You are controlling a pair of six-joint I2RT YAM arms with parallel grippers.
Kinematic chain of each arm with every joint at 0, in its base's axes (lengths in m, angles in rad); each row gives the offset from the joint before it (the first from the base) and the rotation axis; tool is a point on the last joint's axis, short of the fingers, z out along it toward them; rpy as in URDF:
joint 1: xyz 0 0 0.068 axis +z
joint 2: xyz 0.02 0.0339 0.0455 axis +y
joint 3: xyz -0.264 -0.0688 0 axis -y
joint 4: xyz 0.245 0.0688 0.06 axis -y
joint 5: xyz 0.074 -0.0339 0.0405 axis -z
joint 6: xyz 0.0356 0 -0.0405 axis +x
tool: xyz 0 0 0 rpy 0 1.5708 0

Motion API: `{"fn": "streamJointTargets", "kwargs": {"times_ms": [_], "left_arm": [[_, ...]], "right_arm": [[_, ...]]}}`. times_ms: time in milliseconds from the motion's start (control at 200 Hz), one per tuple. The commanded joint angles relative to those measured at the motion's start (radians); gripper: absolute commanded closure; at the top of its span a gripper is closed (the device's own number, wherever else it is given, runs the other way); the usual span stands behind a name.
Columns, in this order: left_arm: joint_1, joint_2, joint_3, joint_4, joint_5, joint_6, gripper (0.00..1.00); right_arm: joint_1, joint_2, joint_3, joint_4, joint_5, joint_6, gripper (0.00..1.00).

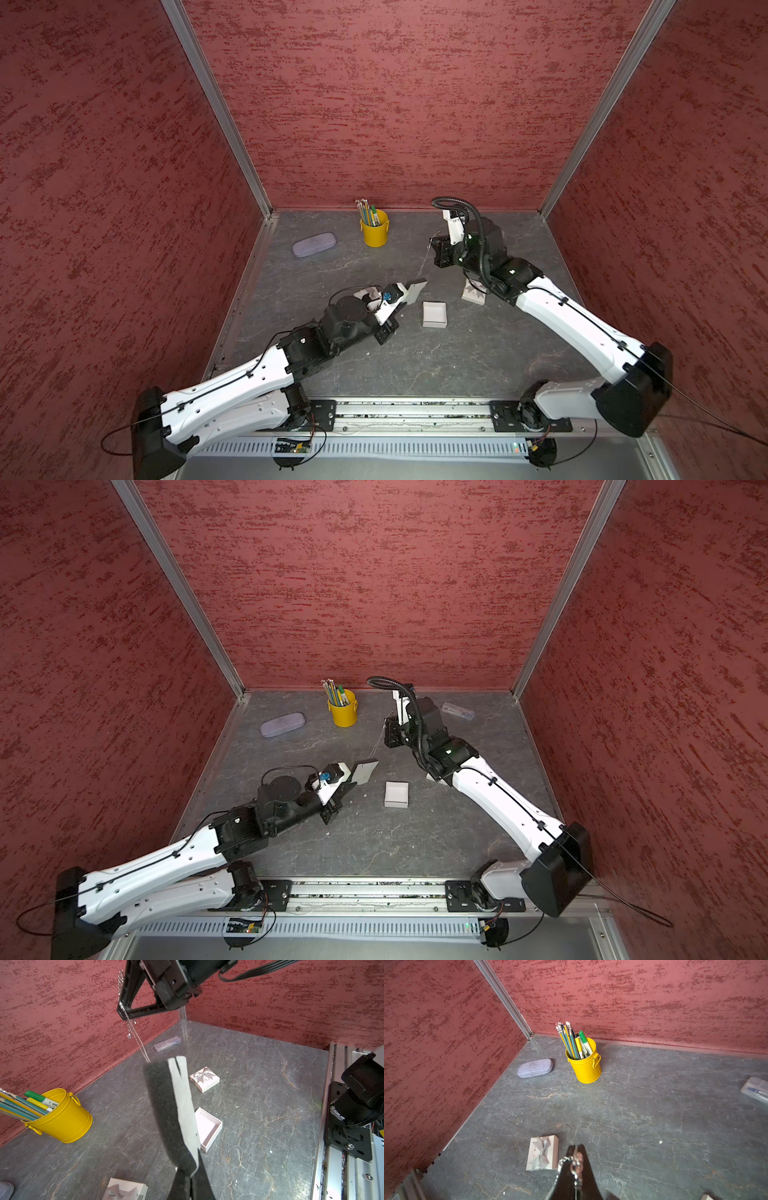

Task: Take the necklace out of the lift-off lid jewelry box
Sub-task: Pick up the necklace from the inner lining, then place the necklace at the center of the board.

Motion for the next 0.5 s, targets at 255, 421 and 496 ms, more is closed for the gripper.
{"fn": "streamJointTargets", "kwargs": {"times_ms": [255, 421, 496], "left_arm": [[0.004, -0.134, -0.046, -0.077, -0.061, -0.052, 1.00], [0.005, -0.135, -0.038, -0.119, -0.099, -0.066, 1.00], [0.004, -0.129, -0.042, -0.125, -0.110, -0.077, 1.00]], "right_arm": [[-0.031, 0.148, 0.072, 0.008, -0.072, 0.034, 1.00], [-0.028, 0.289, 0.148, -0.004, -0.188, 0.042, 1.00], [-0.027, 0.356, 0.181, 0.004, -0.221, 0.042, 1.00]]}}
